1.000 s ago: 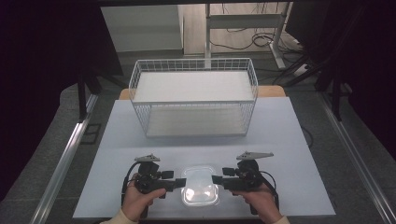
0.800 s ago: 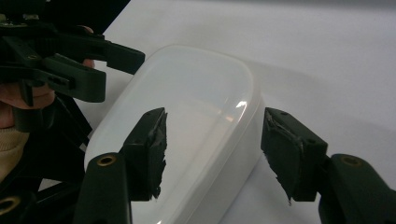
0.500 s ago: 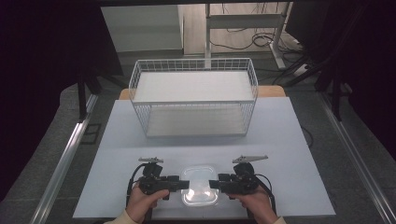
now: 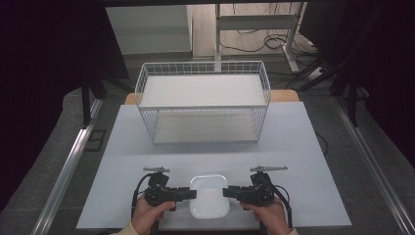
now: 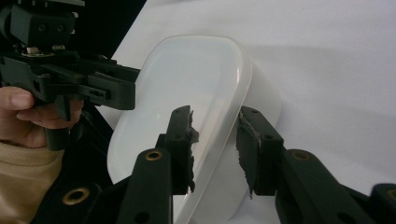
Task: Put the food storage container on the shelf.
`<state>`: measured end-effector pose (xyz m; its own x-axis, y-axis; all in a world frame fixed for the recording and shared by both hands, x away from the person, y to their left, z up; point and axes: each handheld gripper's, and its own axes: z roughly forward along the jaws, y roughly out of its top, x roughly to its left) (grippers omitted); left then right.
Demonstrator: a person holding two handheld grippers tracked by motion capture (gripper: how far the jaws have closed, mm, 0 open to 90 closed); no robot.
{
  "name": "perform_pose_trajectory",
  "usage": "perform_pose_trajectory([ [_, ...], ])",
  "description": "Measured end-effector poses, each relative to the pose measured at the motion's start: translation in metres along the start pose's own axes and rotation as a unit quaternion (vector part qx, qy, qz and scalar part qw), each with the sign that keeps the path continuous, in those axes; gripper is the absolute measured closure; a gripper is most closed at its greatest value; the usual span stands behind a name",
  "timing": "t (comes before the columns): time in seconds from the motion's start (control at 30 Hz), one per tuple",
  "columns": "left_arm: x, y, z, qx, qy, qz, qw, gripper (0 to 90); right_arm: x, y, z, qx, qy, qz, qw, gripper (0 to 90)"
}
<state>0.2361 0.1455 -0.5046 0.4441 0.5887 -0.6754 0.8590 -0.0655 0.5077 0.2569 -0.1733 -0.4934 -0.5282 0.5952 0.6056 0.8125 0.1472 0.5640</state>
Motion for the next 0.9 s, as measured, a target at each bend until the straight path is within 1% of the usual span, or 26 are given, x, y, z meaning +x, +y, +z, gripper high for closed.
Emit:
perform_pose_trajectory([
  [0.13, -0.002, 0.0, -0.004, -0.009, -0.005, 0.005, 0.9999, 66.6, 0.003, -0.001, -0.004, -0.009, -0.002, -0.003, 1.0, 69.4],
  [0.33, -0.004, -0.001, -0.009, -0.022, -0.016, 0.011, 0.9996, 71.7, 0.007, -0.002, -0.009, -0.016, -0.004, -0.01, 0.9998, 72.1],
  [0.47, -0.007, 0.0, -0.013, -0.025, -0.017, 0.022, 0.9993, 75.3, 0.01, -0.002, -0.014, -0.022, -0.003, -0.016, 0.9996, 75.1],
  [0.67, -0.008, -0.001, -0.017, -0.032, -0.023, 0.031, 0.9987, 79.5, 0.013, -0.003, -0.018, -0.028, 0.0, -0.024, 0.9993, 78.9],
  [0.77, -0.01, -0.001, -0.018, -0.032, -0.016, 0.042, 0.9985, 79.8, 0.015, -0.003, -0.019, -0.031, -0.002, -0.029, 0.9991, 79.7],
  [0.9, -0.012, -0.001, -0.019, -0.033, -0.007, 0.048, 0.9983, 79.7, 0.017, -0.004, -0.019, -0.036, -0.005, -0.037, 0.9987, 79.9],
])
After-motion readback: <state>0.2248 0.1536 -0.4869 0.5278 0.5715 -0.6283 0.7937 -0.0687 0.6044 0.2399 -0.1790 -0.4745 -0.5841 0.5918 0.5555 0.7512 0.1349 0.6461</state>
